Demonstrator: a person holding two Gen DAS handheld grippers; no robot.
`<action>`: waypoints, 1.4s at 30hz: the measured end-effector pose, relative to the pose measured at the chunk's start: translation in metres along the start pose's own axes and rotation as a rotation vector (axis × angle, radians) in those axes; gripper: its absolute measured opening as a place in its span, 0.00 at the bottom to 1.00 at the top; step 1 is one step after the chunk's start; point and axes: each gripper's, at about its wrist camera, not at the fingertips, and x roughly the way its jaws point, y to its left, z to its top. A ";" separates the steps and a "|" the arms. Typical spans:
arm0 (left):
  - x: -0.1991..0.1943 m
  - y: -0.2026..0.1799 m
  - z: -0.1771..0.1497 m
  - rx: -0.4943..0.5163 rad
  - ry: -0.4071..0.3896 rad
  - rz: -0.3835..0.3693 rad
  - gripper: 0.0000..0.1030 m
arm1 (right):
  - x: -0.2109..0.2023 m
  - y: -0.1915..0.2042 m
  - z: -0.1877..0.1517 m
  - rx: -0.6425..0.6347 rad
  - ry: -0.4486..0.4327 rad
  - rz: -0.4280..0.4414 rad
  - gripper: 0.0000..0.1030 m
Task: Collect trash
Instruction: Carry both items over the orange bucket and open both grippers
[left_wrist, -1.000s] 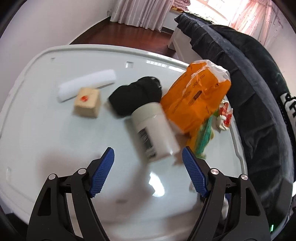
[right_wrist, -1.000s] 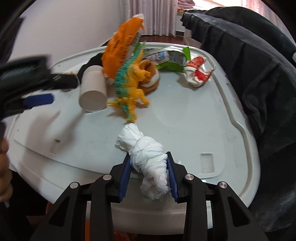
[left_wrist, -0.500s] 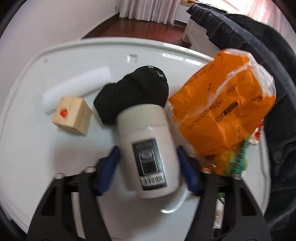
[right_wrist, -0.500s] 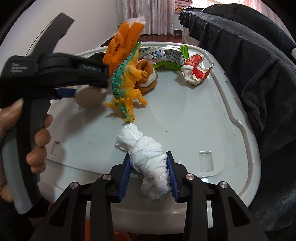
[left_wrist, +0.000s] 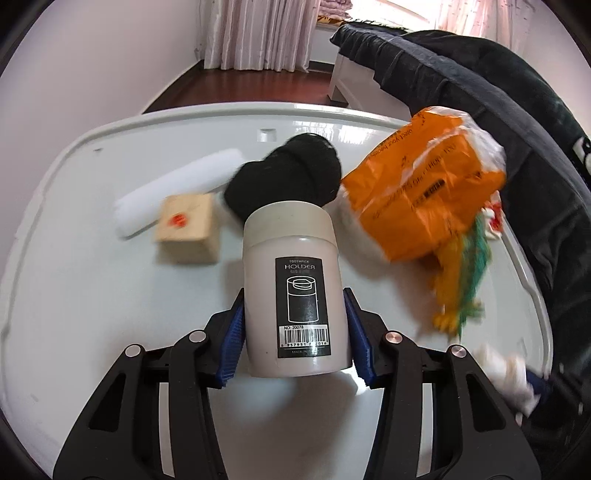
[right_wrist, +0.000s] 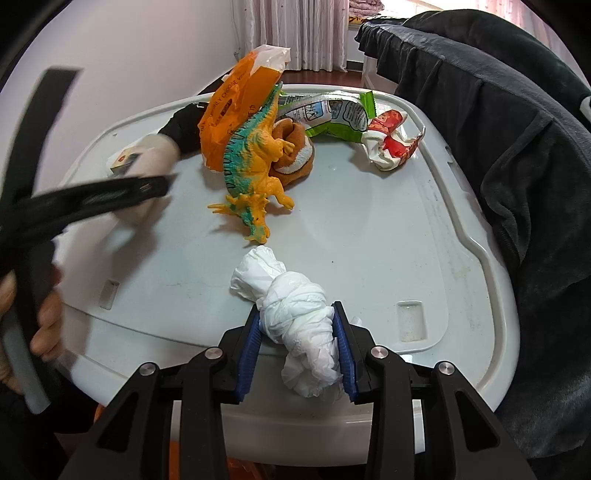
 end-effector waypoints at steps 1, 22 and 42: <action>-0.011 0.004 -0.007 -0.002 -0.008 -0.003 0.46 | -0.001 -0.001 0.000 0.005 -0.002 0.005 0.36; -0.153 -0.002 -0.160 0.085 -0.065 0.006 0.46 | -0.060 0.008 -0.047 0.069 -0.186 0.245 0.36; -0.136 0.000 -0.196 0.110 0.093 -0.009 0.46 | -0.095 0.038 -0.135 0.039 -0.049 0.298 0.37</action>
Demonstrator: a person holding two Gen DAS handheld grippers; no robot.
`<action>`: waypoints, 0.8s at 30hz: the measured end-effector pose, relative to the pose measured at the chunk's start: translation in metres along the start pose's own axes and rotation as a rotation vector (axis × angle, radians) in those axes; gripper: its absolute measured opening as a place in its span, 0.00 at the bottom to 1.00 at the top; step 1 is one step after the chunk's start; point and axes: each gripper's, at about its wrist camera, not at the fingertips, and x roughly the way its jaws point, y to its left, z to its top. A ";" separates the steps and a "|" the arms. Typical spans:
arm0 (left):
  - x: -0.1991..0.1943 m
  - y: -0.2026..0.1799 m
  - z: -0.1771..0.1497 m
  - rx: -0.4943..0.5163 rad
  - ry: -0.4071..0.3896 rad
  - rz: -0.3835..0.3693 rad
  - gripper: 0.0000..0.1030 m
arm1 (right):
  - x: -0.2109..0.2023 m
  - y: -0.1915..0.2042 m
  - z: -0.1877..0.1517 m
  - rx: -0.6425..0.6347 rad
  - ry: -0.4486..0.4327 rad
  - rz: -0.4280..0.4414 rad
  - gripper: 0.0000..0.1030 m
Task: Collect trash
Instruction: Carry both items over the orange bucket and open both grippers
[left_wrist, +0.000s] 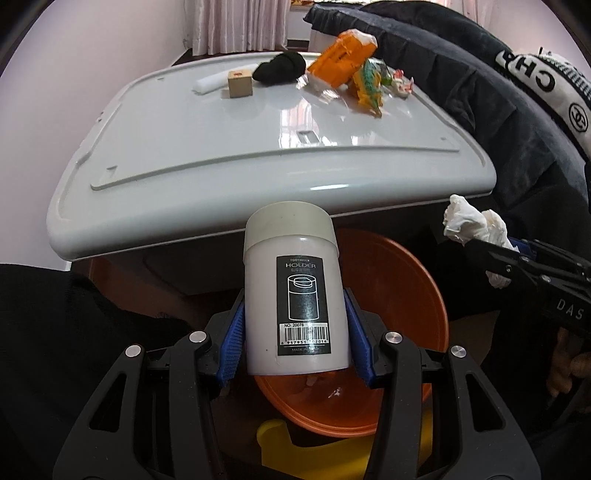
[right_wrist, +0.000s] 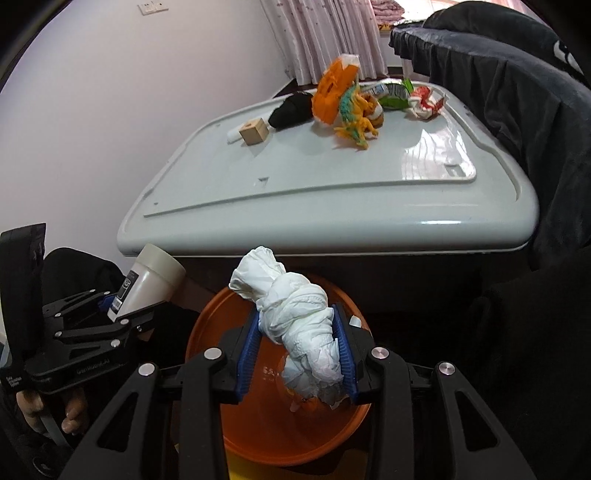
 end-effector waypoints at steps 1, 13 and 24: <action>0.001 0.000 0.000 0.002 0.005 0.000 0.46 | 0.002 -0.001 -0.001 0.003 0.008 0.002 0.37; 0.011 0.000 -0.001 0.000 0.052 0.009 0.46 | 0.013 0.006 -0.009 -0.027 0.058 0.014 0.37; 0.013 0.000 -0.001 -0.004 0.063 0.011 0.47 | 0.020 0.008 -0.013 -0.036 0.089 0.017 0.41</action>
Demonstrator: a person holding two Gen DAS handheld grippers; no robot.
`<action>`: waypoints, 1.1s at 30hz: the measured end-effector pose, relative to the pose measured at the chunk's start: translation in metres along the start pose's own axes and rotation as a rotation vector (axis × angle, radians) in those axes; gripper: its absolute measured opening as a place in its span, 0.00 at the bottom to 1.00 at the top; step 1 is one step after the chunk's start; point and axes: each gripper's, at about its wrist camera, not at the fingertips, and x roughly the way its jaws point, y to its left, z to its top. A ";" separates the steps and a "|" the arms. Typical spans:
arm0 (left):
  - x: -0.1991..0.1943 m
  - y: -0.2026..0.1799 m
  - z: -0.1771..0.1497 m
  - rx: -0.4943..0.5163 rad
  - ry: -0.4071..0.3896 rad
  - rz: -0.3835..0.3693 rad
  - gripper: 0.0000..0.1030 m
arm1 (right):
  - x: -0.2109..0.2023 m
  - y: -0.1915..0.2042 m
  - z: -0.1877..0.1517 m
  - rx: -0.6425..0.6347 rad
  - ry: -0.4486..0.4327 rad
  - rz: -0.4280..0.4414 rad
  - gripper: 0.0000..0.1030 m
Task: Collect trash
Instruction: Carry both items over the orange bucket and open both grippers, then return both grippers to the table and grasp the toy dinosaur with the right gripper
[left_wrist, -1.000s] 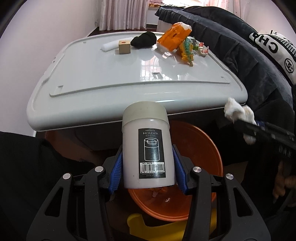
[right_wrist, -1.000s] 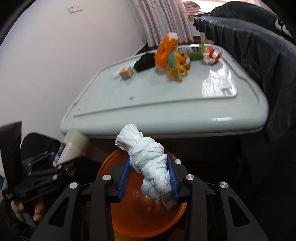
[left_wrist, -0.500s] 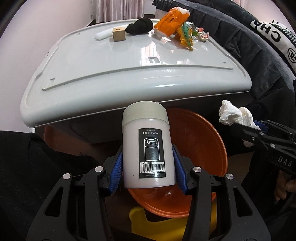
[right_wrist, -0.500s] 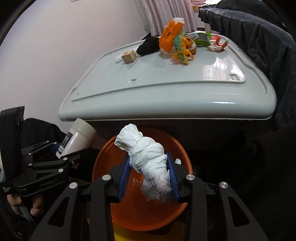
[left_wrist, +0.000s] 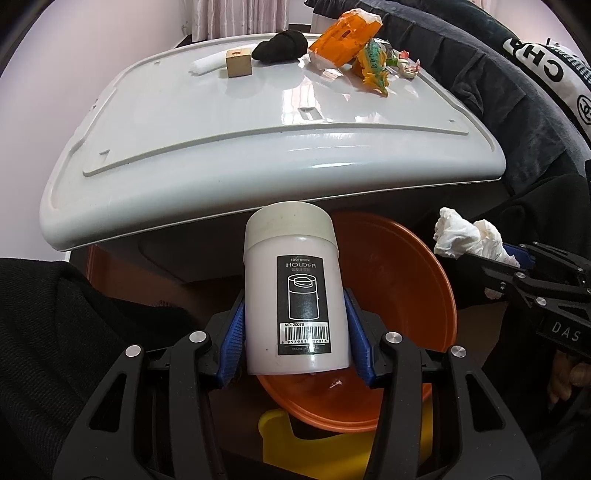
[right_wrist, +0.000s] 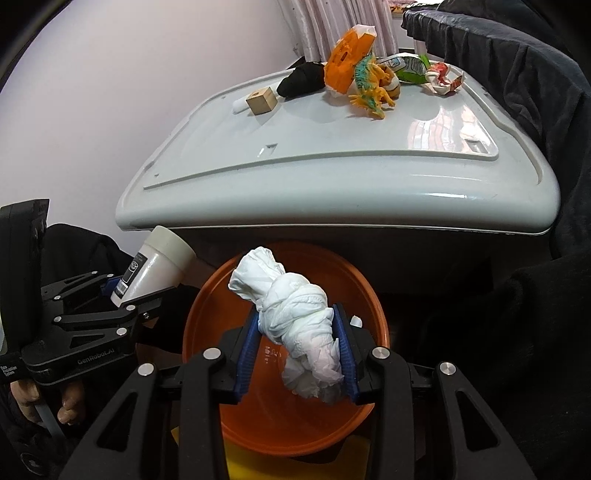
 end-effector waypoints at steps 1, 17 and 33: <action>0.000 0.000 0.000 0.000 0.003 0.000 0.47 | 0.001 0.000 0.000 0.000 0.003 -0.003 0.46; -0.007 0.013 0.005 -0.056 -0.031 -0.012 0.69 | -0.009 -0.010 0.004 0.060 -0.045 -0.001 0.60; -0.009 0.025 0.097 -0.099 -0.223 0.035 0.75 | 0.004 -0.052 0.142 0.103 -0.194 -0.119 0.64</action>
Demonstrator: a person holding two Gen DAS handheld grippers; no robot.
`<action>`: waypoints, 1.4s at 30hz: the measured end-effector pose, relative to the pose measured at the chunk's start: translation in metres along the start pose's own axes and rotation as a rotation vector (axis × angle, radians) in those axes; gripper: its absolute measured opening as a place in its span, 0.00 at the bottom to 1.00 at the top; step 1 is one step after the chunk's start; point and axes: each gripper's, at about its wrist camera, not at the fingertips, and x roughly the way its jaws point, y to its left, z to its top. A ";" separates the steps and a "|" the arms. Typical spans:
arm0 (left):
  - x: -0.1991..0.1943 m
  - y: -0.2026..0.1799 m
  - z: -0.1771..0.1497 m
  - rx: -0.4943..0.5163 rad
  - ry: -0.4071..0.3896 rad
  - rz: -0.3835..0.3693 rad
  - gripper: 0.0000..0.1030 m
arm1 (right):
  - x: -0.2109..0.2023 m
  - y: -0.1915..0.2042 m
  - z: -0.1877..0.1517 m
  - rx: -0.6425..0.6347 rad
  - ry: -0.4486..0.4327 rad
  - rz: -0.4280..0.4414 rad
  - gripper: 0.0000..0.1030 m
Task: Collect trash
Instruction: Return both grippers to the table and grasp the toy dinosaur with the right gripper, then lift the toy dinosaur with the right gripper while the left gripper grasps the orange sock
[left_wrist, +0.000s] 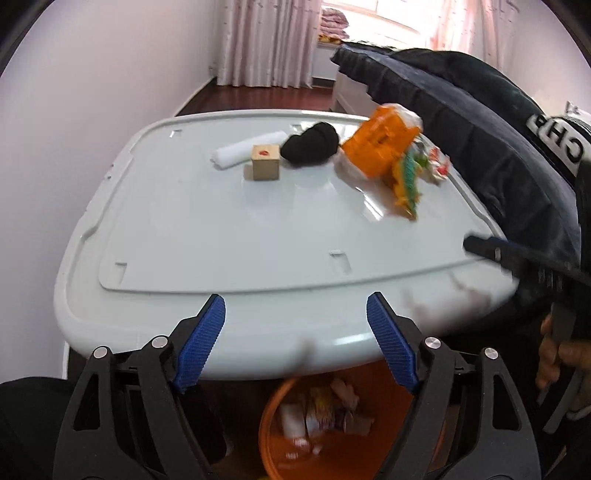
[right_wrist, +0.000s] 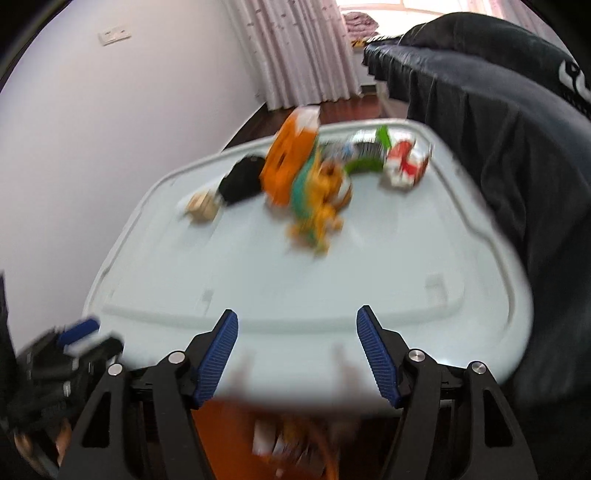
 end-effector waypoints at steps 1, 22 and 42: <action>0.004 0.002 -0.001 -0.009 0.001 0.010 0.75 | 0.007 -0.002 0.011 0.008 -0.005 -0.022 0.64; 0.007 0.026 -0.019 -0.087 0.025 -0.036 0.75 | 0.124 0.012 0.069 0.059 0.068 -0.275 0.35; 0.026 -0.021 -0.019 0.071 0.057 -0.013 0.75 | 0.029 -0.036 0.001 0.187 0.044 -0.020 0.32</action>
